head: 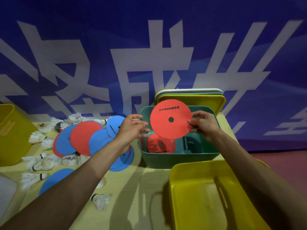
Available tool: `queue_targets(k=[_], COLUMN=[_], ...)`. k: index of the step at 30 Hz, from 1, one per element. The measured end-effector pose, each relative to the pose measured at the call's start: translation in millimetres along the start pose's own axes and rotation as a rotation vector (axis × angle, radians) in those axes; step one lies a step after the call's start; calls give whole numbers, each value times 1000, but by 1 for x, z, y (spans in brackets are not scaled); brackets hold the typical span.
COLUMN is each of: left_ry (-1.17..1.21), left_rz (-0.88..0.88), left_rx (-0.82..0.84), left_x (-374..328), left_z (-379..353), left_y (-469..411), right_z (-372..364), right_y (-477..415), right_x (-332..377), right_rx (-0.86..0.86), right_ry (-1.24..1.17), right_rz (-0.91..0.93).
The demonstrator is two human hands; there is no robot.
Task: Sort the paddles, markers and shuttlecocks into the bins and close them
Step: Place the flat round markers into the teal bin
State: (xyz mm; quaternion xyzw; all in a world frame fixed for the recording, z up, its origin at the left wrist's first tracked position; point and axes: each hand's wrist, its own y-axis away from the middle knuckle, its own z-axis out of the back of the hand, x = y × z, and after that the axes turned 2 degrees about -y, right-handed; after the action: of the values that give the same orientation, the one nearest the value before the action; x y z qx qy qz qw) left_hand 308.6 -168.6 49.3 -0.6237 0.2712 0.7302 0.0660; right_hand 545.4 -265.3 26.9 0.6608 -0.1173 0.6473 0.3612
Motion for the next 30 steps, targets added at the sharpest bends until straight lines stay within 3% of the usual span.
queue_targets(k=[5, 17, 30], left_ry=[-57, -184, -128], left_rz=[-7, 21, 44], left_rx=[-62, -104, -100], left_x=[7, 20, 28], left_z=[17, 56, 59], left_y=[-2, -1, 5], right_z=[-1, -64, -65], right_y=[-30, -68, -66], right_x=[-27, -63, -59], right_rx=[-93, 85, 170], right_ry=[303, 574, 874], right_rz=[-93, -205, -94])
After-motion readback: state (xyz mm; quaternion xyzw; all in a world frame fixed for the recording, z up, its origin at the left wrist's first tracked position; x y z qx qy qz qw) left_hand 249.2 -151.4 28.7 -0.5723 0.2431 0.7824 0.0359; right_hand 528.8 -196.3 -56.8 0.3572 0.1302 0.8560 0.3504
